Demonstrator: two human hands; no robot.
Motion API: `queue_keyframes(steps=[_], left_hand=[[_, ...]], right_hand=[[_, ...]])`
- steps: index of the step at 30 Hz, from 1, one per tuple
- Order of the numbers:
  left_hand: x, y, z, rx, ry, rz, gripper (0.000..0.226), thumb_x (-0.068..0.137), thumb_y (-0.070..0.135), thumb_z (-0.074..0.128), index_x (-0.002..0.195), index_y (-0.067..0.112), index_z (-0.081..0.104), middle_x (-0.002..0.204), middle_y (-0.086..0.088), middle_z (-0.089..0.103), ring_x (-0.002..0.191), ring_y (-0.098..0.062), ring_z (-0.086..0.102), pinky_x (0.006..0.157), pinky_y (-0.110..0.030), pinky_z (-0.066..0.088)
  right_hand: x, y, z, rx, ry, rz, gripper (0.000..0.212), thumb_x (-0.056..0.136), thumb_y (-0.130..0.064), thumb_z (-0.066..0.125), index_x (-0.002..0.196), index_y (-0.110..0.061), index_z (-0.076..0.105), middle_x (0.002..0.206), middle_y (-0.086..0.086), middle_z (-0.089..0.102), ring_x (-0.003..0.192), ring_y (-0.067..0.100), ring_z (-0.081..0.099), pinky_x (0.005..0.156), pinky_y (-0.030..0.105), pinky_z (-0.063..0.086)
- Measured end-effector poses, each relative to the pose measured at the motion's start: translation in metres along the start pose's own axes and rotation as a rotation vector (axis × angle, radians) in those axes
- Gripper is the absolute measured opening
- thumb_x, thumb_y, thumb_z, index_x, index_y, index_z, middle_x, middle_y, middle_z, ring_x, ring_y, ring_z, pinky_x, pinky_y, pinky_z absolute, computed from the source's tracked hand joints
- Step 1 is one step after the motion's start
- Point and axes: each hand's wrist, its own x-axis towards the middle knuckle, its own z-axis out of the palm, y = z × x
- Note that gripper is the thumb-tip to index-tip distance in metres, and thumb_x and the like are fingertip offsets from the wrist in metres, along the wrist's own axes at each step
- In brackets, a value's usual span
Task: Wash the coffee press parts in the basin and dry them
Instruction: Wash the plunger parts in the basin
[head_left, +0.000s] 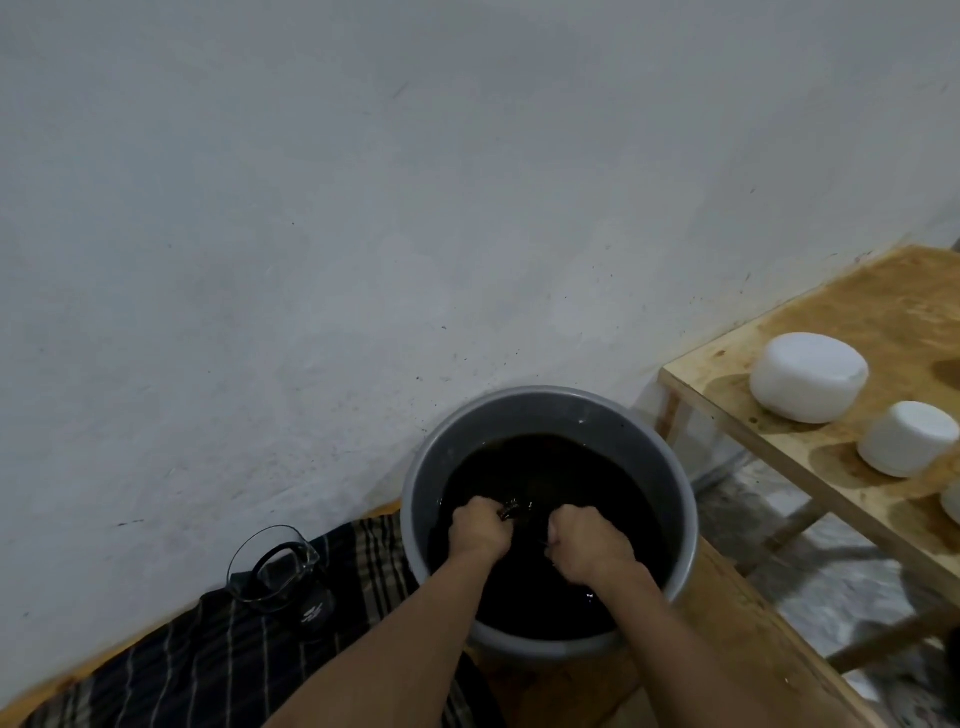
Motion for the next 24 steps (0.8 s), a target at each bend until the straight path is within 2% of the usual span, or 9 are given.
queue_keyframes(steps=[3, 5, 7, 11, 14, 16, 19, 21, 24], left_hand=[[-0.001, 0.000, 0.000, -0.141, -0.069, -0.010, 0.030, 0.093, 0.019, 0.058, 0.120, 0.013, 0.068, 0.123, -0.009, 0.066, 0.115, -0.025, 0.060, 0.098, -0.024, 0.045], [0.001, -0.001, 0.000, -0.227, -0.145, -0.065, 0.029, 0.090, 0.022, 0.063, 0.116, 0.012, 0.070, 0.120, -0.009, 0.067, 0.109, -0.025, 0.063, 0.099, -0.028, 0.049], [0.006, -0.002, 0.001, -0.240, -0.173, -0.128, 0.030, 0.087, 0.024, 0.064, 0.113, 0.009, 0.070, 0.116, -0.013, 0.069, 0.104, -0.026, 0.065, 0.096, -0.031, 0.052], [0.008, -0.005, -0.001, -0.181, -0.113, -0.165, 0.039, 0.091, 0.030, 0.058, 0.121, 0.005, 0.062, 0.121, -0.015, 0.064, 0.106, -0.026, 0.061, 0.093, -0.028, 0.049], [0.010, -0.008, 0.001, -0.128, -0.100, -0.160, 0.045, 0.091, 0.037, 0.058, 0.123, 0.005, 0.061, 0.123, -0.015, 0.063, 0.109, -0.027, 0.061, 0.090, -0.028, 0.048], [0.010, -0.007, 0.002, -0.064, -0.065, -0.138, 0.045, 0.091, 0.038, 0.059, 0.122, 0.005, 0.063, 0.123, -0.015, 0.063, 0.111, -0.029, 0.061, 0.091, -0.029, 0.048], [0.006, -0.003, 0.003, 0.045, 0.031, -0.021, 0.032, 0.096, 0.025, 0.054, 0.118, 0.006, 0.066, 0.119, -0.016, 0.066, 0.108, -0.029, 0.063, 0.091, -0.031, 0.050], [0.005, -0.002, 0.003, 0.076, 0.064, 0.069, 0.029, 0.098, 0.014, 0.048, 0.119, 0.010, 0.067, 0.119, -0.015, 0.066, 0.109, -0.028, 0.063, 0.089, -0.027, 0.048], [0.003, -0.001, 0.003, 0.102, 0.006, 0.077, 0.030, 0.097, 0.025, 0.051, 0.117, 0.009, 0.067, 0.117, -0.014, 0.067, 0.105, -0.026, 0.064, 0.084, -0.025, 0.049]], right_hand=[[0.000, 0.001, -0.001, 0.168, -0.178, 0.015, 0.012, 0.095, -0.014, 0.055, 0.084, -0.014, 0.061, 0.088, 0.005, 0.067, 0.087, 0.020, 0.068, 0.077, 0.031, 0.056], [0.002, 0.004, -0.003, 0.324, -0.285, 0.058, 0.017, 0.096, -0.011, 0.053, 0.081, -0.010, 0.061, 0.079, 0.003, 0.067, 0.079, 0.015, 0.067, 0.069, 0.024, 0.054], [0.003, 0.004, -0.003, 0.417, -0.313, 0.109, 0.023, 0.097, -0.011, 0.053, 0.075, -0.012, 0.059, 0.071, 0.000, 0.065, 0.064, 0.008, 0.059, 0.059, 0.019, 0.047], [0.005, -0.001, -0.002, 0.422, -0.293, 0.132, 0.022, 0.099, -0.012, 0.049, 0.080, -0.012, 0.059, 0.071, 0.001, 0.064, 0.057, 0.006, 0.055, 0.062, 0.020, 0.048], [0.004, -0.001, -0.002, 0.289, -0.324, 0.060, 0.015, 0.099, -0.014, 0.050, 0.101, -0.007, 0.064, 0.092, 0.010, 0.073, 0.065, 0.007, 0.060, 0.078, 0.025, 0.054], [0.004, 0.001, 0.001, 0.213, -0.292, 0.033, 0.018, 0.099, -0.020, 0.049, 0.100, -0.010, 0.064, 0.098, 0.010, 0.072, 0.076, 0.012, 0.066, 0.082, 0.029, 0.054], [0.001, -0.001, 0.006, -0.038, -0.109, -0.014, 0.014, 0.094, -0.020, 0.053, 0.099, -0.013, 0.063, 0.104, 0.009, 0.067, 0.095, 0.023, 0.064, 0.085, 0.035, 0.053], [0.001, -0.003, 0.008, -0.085, -0.017, 0.015, 0.018, 0.094, -0.021, 0.054, 0.105, -0.011, 0.064, 0.105, 0.010, 0.066, 0.094, 0.024, 0.063, 0.081, 0.034, 0.052], [0.001, -0.002, 0.007, -0.063, -0.132, 0.040, 0.020, 0.095, -0.019, 0.051, 0.107, -0.011, 0.065, 0.110, 0.010, 0.066, 0.093, 0.022, 0.061, 0.086, 0.033, 0.051]])
